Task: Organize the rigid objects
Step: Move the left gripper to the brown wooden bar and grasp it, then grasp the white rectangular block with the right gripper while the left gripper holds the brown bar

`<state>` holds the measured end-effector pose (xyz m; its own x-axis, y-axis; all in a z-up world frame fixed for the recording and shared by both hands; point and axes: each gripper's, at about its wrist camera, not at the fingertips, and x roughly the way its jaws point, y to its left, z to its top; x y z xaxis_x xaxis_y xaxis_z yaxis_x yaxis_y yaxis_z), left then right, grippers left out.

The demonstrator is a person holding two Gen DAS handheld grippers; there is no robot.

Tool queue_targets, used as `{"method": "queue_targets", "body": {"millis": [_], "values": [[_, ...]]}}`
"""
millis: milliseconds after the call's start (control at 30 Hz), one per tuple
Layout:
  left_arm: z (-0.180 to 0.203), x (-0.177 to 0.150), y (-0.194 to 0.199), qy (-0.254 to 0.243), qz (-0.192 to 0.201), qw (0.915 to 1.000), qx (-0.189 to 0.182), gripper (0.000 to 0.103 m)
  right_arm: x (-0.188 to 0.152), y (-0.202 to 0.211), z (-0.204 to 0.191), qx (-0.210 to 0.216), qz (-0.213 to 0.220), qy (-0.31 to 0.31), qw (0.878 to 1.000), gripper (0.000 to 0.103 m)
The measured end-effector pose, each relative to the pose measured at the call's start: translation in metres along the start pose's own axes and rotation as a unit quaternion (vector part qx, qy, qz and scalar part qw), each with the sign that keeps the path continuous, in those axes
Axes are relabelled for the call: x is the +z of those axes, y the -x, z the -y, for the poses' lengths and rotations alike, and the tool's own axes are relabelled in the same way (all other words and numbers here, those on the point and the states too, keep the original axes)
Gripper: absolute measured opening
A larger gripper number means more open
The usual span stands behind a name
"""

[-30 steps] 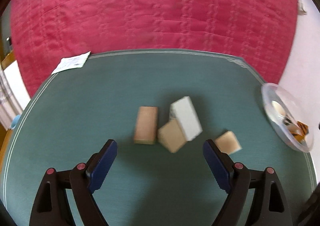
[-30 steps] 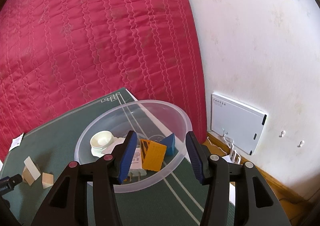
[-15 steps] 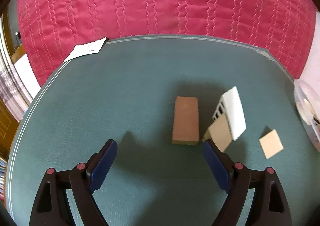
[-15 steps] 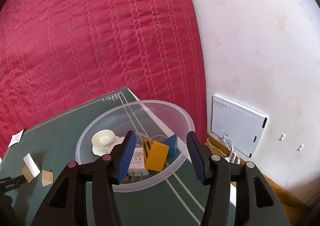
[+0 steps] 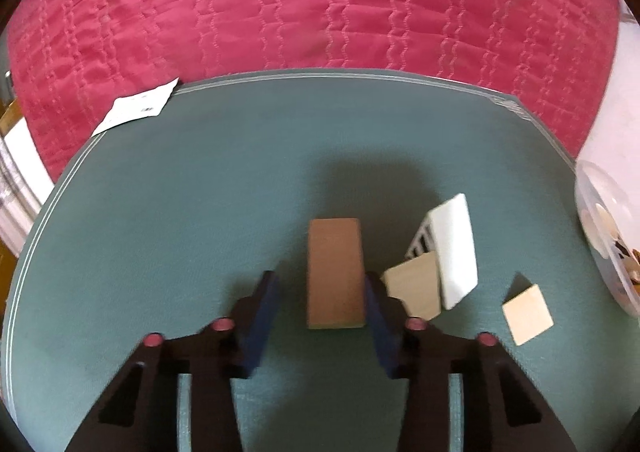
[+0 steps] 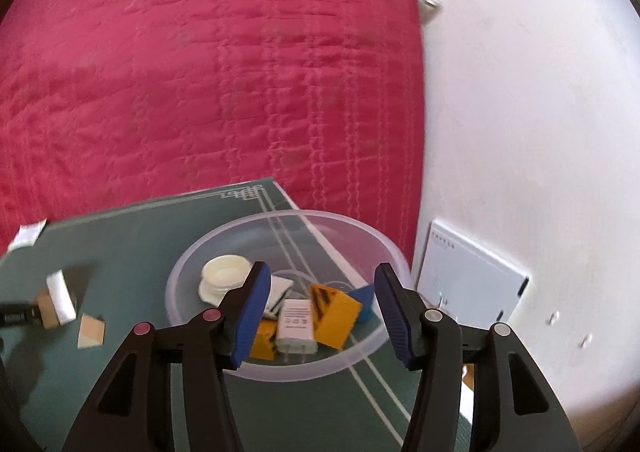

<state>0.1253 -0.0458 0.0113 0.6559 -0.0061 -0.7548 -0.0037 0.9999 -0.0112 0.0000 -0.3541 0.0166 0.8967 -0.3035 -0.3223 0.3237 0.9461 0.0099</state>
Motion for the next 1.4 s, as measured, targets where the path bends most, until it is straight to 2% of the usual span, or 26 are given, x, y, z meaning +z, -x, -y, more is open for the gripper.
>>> {"method": "queue_targets", "body": {"millis": [33,133,233,333,433,567,667,833,933,1033,1133,1400], "values": [[0.001,-0.001,0.001,-0.003,0.003,1.0,-0.004,0.029,0.0,0.001,-0.006,0.007,-0.001,0.013,1.0,0.056],[-0.002,-0.004,0.004,0.003,0.009,0.9999,-0.014,0.029,-0.002,0.002,-0.022,0.041,-0.019,0.031,0.998,0.056],[-0.014,-0.005,0.007,0.026,0.014,0.9994,-0.018,0.029,-0.003,0.002,-0.046,0.105,-0.051,0.044,0.992,0.056],[-0.027,-0.005,0.01,0.048,0.02,0.9986,-0.011,0.029,-0.004,-0.002,-0.074,0.17,-0.086,0.053,0.98,0.056],[-0.037,-0.004,0.013,0.063,0.026,0.9976,-0.008,0.029,-0.011,-0.014,-0.101,0.232,-0.136,0.054,0.962,0.056],[-0.048,-0.003,0.013,0.08,0.028,0.9963,-0.01,0.029,-0.026,-0.026,-0.125,0.27,-0.184,0.063,0.943,0.056],[-0.048,-0.005,0.012,0.086,0.023,0.996,-0.011,0.029,-0.036,-0.033,-0.137,0.273,-0.205,0.075,0.937,0.056],[-0.051,-0.005,0.009,0.092,0.019,0.9955,-0.011,0.029,-0.042,-0.039,-0.144,0.251,-0.223,0.093,0.937,0.056],[-0.051,-0.006,0.008,0.095,0.017,0.9953,-0.01,0.029,-0.042,-0.042,-0.16,0.238,-0.219,0.136,0.936,0.056],[-0.052,-0.006,0.009,0.096,0.017,0.9952,-0.01,0.029,-0.04,-0.048,-0.173,0.206,-0.212,0.17,0.94,0.055],[-0.052,-0.006,0.008,0.097,0.016,0.9951,-0.01,0.029,-0.033,-0.061,-0.179,0.178,-0.203,0.176,0.947,0.055],[-0.054,-0.006,0.008,0.1,0.016,0.9948,-0.013,0.029,-0.017,-0.087,-0.181,0.153,-0.201,0.14,0.957,0.055]]}}
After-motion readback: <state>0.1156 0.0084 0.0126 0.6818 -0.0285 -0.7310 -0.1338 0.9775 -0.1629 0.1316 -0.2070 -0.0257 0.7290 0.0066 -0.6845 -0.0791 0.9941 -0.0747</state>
